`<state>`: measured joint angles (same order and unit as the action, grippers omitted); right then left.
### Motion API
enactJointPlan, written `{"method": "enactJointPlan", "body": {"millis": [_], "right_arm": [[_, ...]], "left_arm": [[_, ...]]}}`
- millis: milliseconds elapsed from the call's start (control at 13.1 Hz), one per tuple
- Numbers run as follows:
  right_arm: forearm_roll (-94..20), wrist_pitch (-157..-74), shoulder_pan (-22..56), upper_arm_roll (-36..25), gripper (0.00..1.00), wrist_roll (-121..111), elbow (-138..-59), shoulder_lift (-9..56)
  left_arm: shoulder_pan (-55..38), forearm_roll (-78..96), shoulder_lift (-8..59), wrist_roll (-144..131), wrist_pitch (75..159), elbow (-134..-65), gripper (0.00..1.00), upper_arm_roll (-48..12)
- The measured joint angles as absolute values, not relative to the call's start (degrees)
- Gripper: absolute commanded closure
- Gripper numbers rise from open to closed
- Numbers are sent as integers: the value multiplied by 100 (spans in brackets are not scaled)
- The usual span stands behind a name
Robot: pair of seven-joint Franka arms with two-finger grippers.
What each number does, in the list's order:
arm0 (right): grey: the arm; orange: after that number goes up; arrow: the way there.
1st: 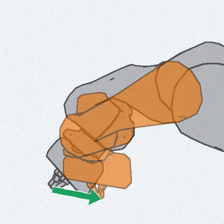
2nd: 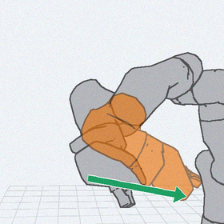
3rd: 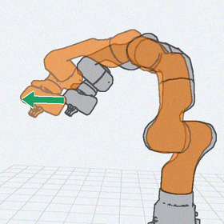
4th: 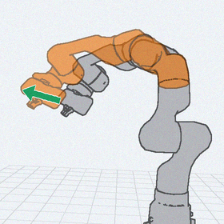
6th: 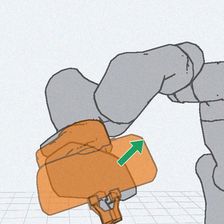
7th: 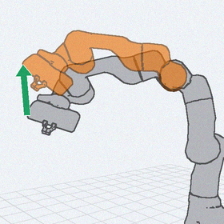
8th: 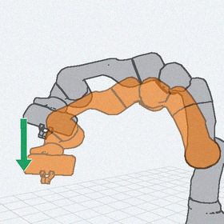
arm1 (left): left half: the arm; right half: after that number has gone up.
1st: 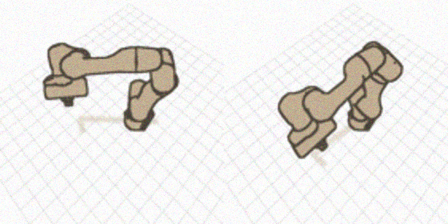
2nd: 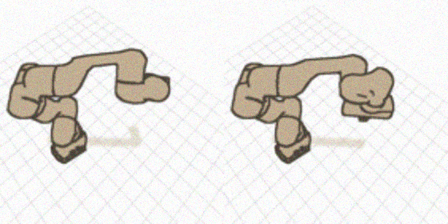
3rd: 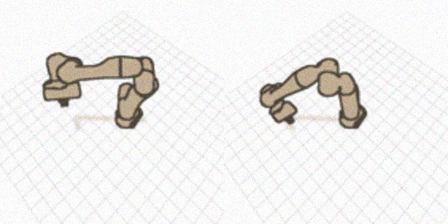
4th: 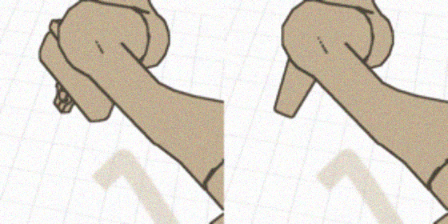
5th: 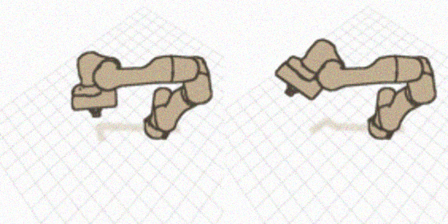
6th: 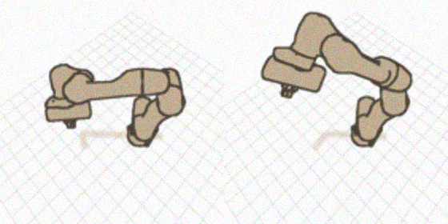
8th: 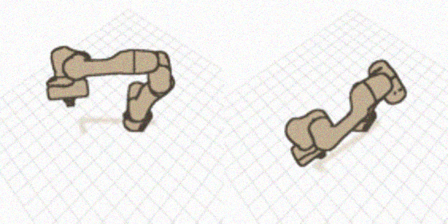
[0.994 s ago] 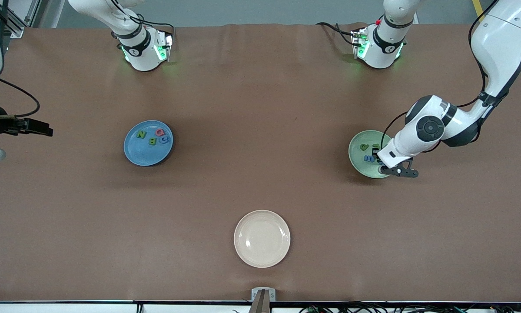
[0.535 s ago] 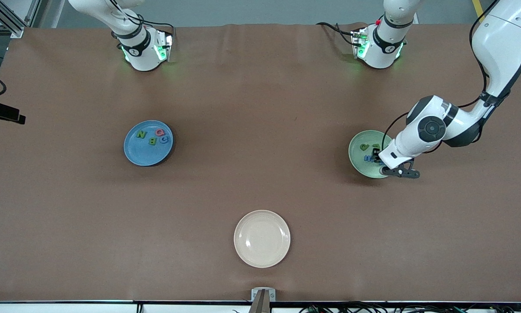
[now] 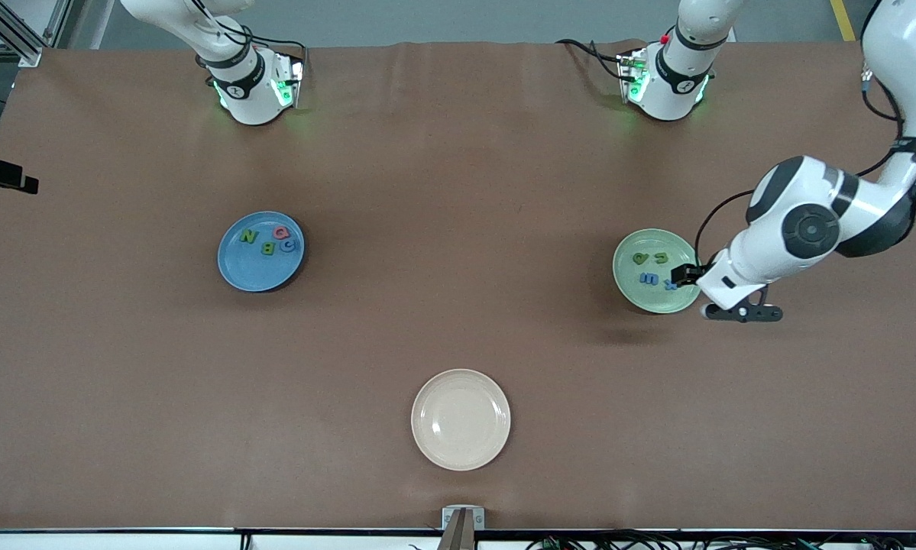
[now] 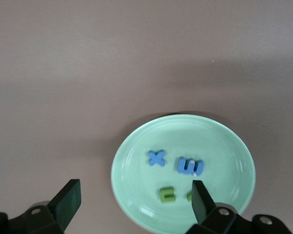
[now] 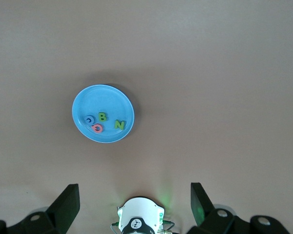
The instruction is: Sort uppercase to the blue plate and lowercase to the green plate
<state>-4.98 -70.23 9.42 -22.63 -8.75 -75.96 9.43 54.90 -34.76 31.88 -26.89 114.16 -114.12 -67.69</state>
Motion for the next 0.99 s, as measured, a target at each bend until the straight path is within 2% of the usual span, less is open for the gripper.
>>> {"method": "enactJointPlan", "body": {"millis": [153, 306, 535, 841, 994], "right_arm": [[-501, -7023, 1031, -2216, 0, -885, -7582, 940], [-501, -7022, 1101, -2213, 0, -886, -7562, 917], [-492, -6975, 1077, -2202, 0, -914, -7573, 737], [-342, -7007, 690, -1597, 0, -924, -8033, 243], [-251, -7122, 570, -1378, 0, -923, -8315, -6]], "left_arm": [[5711, -3260, 3167, -2688, 10983, -11107, 0, -7083], [5699, -3047, 3167, -2684, 10876, -10842, 0, -7124], [5717, -3009, 3179, -2636, 10862, -10806, 0, -7119], [6032, -2656, 3184, -1843, 10860, -10785, 1, -7090], [6033, -2098, 2953, -1259, 10861, -10719, 1, -6895]]}}
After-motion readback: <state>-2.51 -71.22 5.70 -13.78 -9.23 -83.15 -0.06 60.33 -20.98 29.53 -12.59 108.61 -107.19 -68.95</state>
